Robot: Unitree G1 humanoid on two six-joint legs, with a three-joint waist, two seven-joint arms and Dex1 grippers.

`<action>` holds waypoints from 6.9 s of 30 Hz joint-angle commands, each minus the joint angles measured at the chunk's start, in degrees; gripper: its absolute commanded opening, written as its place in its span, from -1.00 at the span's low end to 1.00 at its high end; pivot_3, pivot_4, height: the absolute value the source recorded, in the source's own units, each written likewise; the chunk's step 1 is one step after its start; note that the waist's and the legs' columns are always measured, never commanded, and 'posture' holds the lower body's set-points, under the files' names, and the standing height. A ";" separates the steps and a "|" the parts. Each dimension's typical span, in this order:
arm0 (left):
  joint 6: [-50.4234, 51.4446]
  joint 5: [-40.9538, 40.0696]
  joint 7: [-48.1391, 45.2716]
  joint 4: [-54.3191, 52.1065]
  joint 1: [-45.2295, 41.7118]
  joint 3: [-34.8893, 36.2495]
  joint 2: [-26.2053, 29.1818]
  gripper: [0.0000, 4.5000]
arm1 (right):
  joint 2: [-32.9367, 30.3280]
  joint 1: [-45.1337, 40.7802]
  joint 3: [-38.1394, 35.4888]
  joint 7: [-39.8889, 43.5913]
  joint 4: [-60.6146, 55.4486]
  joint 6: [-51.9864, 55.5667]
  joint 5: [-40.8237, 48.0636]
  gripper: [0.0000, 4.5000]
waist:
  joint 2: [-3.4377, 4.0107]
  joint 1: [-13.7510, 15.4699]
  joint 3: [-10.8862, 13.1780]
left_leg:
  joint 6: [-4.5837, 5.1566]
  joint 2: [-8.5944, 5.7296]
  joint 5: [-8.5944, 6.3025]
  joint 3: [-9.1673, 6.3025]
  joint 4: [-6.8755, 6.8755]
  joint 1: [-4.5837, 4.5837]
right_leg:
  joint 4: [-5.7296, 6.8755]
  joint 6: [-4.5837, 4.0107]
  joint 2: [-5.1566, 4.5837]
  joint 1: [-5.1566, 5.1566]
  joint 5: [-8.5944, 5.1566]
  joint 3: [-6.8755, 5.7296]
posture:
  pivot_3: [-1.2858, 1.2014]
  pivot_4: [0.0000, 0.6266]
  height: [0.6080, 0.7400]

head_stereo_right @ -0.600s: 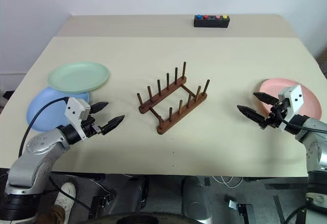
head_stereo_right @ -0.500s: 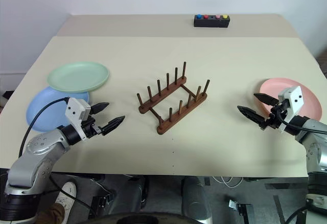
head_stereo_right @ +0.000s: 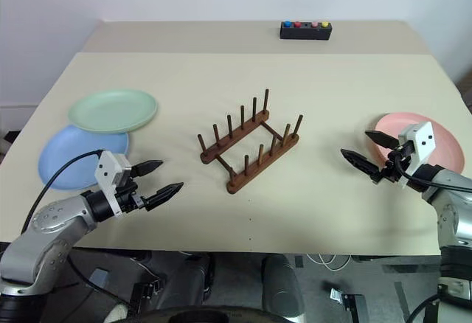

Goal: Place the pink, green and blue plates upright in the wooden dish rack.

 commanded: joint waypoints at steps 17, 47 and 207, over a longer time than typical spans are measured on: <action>-6.15 17.16 -2.44 13.06 -15.84 -26.97 -7.69 0.98 | 2.79 14.84 -7.15 -5.60 -20.89 4.28 5.14 1.00 | 0.00 0.26 -0.02 | 0.01 -0.02 0.00 0.00 0.08 0.00 | -0.01 0.02 0.00 0.07 0.00 0.00 | 0.03 -0.52 0.91; -21.87 20.01 -19.74 40.09 -38.38 -27.85 -13.60 -0.66 | 9.11 14.28 -3.30 -11.26 -23.79 3.20 3.69 1.00 | -0.01 0.26 -0.03 | 0.02 -0.03 0.00 -0.05 0.06 -0.06 | 0.00 0.04 0.03 0.02 0.01 -0.05 | 0.03 -0.52 0.91; -12.83 13.51 -11.06 18.12 -24.96 -24.01 -14.80 -1.00 | 8.79 -19.94 -7.14 -27.20 -27.66 27.28 42.41 -0.99 | -0.06 0.12 0.05 | 0.06 -0.02 -0.02 -0.17 0.02 -0.16 | 0.07 0.11 0.01 -0.07 0.02 -0.11 | 0.03 -0.52 0.91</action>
